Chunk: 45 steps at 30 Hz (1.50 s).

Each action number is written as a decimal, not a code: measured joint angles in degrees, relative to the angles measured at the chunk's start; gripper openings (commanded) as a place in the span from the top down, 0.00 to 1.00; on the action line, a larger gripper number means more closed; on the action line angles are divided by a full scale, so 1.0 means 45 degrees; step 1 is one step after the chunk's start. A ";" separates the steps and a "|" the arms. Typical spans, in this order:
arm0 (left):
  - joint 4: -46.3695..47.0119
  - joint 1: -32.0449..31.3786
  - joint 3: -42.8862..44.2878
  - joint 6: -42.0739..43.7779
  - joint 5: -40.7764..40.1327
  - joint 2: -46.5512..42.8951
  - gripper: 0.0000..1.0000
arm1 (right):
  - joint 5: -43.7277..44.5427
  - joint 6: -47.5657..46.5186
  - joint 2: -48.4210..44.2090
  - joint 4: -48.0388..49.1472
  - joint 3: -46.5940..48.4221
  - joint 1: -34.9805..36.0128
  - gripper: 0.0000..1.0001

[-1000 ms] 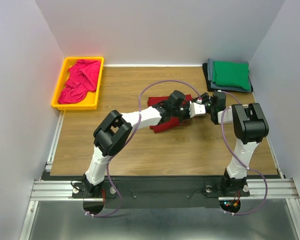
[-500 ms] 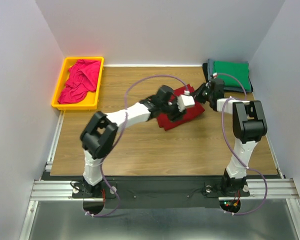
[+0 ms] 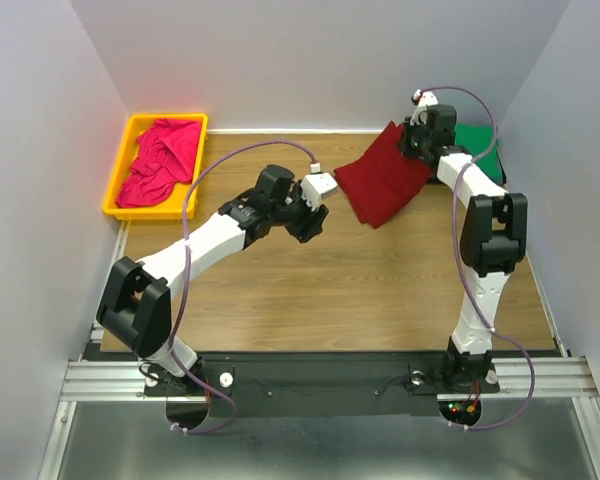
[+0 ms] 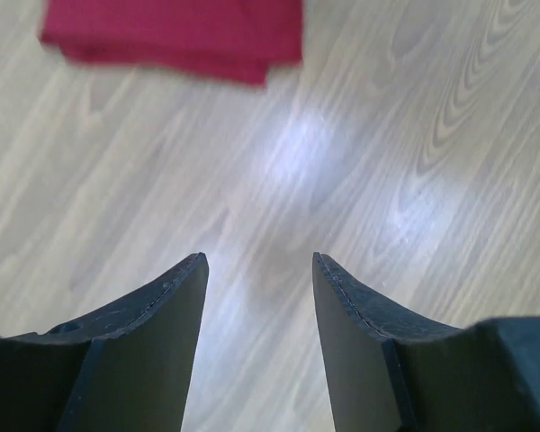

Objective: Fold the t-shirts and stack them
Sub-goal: Neatly place the folded tshirt to the corner

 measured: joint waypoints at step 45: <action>-0.0325 0.0000 -0.1734 -0.0491 -0.0899 -0.1302 0.39 | 0.1540 -0.3798 0.2142 -0.2934 0.8320 -0.0850 0.99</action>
